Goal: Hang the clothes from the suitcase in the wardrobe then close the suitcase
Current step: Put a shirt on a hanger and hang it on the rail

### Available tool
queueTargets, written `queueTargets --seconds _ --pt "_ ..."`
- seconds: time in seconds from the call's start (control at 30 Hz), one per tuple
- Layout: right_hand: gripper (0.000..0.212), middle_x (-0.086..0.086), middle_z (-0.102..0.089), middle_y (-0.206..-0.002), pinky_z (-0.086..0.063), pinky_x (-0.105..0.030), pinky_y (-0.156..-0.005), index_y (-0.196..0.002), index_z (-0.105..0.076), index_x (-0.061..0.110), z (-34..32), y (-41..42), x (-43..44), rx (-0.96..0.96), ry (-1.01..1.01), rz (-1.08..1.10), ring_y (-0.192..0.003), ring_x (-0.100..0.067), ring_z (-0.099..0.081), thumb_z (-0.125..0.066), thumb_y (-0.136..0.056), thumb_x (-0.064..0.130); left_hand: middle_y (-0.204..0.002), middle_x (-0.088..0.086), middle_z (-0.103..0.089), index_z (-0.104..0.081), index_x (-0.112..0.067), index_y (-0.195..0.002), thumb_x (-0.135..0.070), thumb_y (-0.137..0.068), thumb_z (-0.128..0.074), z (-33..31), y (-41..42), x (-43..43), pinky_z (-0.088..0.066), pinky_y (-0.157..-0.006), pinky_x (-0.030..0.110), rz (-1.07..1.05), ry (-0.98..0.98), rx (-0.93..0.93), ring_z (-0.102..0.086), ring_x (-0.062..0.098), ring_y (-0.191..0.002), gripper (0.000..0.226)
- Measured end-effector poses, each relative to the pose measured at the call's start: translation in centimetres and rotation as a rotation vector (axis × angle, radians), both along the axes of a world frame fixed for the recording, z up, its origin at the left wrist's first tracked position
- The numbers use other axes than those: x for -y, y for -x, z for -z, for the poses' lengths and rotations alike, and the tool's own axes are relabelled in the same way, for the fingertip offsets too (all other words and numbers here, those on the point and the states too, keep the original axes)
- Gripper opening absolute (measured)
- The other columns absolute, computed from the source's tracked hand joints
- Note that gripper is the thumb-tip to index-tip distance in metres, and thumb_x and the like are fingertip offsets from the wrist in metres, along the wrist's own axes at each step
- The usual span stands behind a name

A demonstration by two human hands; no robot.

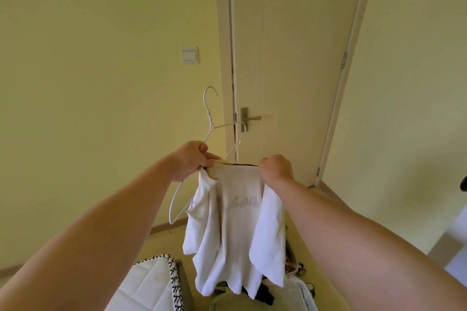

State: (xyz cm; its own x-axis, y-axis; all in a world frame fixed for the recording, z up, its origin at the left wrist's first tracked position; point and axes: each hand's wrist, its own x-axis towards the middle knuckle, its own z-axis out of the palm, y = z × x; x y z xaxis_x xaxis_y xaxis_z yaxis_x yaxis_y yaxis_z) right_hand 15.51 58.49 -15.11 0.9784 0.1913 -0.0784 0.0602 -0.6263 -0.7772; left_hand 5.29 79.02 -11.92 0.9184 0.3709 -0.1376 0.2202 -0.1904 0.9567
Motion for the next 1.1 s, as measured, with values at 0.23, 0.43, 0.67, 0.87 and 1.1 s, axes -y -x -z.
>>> queueTargets --seconds 0.23,0.43,0.67,0.87,1.1 --pt "0.033 -0.007 -0.055 -0.075 -0.041 -0.027 -0.062 -0.067 -0.048 0.010 1.1 -0.5 0.5 0.060 0.064 -0.025 -0.073 -0.028 -0.056 -0.046 -0.099 0.016 -0.087 0.004 -0.079 -0.035 -0.019 -0.078 0.014 -0.086 -0.044 1.2 -0.3 -1.3 -0.048 -0.066 0.027 -0.194 -0.210 -0.056 -0.065 0.022 -0.081 0.035" --pt "0.025 -0.003 -0.055 -0.068 -0.043 -0.025 -0.055 -0.064 -0.051 0.013 2.3 -0.5 1.6 0.126 0.356 -0.203 -0.070 -0.025 -0.062 -0.055 -0.088 0.009 -0.098 0.001 -0.074 -0.040 -0.019 -0.077 0.011 -0.085 -0.038 1.5 0.0 -1.8 -0.045 -0.067 0.029 -0.261 -0.462 0.003 -0.058 0.024 -0.082 0.032" --pt "0.035 -0.014 -0.067 -0.098 -0.052 -0.031 -0.064 -0.124 -0.063 0.003 3.8 -0.6 2.0 -0.051 0.656 -0.455 -0.076 -0.026 -0.065 -0.048 -0.092 0.001 -0.090 -0.010 -0.076 -0.046 -0.017 -0.067 0.010 -0.073 -0.030 -0.3 -0.6 -0.6 -0.042 -0.063 0.029 -0.136 -0.550 0.037 -0.057 0.019 -0.074 0.032" --pt "0.030 -0.007 -0.060 -0.088 -0.051 -0.033 -0.066 -0.109 -0.065 0.001 3.7 -1.9 2.6 -0.019 0.468 -0.368 -0.082 -0.027 -0.060 -0.041 -0.092 0.001 -0.083 -0.013 -0.072 -0.053 -0.004 -0.068 0.011 -0.072 -0.028 -1.9 0.3 -1.0 -0.035 -0.055 0.024 0.017 -0.845 -0.063 -0.053 0.014 -0.074 0.030" --pt "0.025 -0.015 -0.056 -0.073 -0.035 -0.024 -0.044 -0.094 -0.065 -0.001 4.2 -3.2 2.2 -0.164 0.263 -0.216 -0.053 -0.023 -0.048 -0.041 -0.088 -0.001 -0.078 -0.016 -0.076 -0.044 -0.014 -0.053 0.011 -0.072 -0.030 -2.1 1.3 -3.1 -0.038 -0.061 0.030 0.023 -0.783 -0.027 -0.049 0.016 -0.071 0.034"
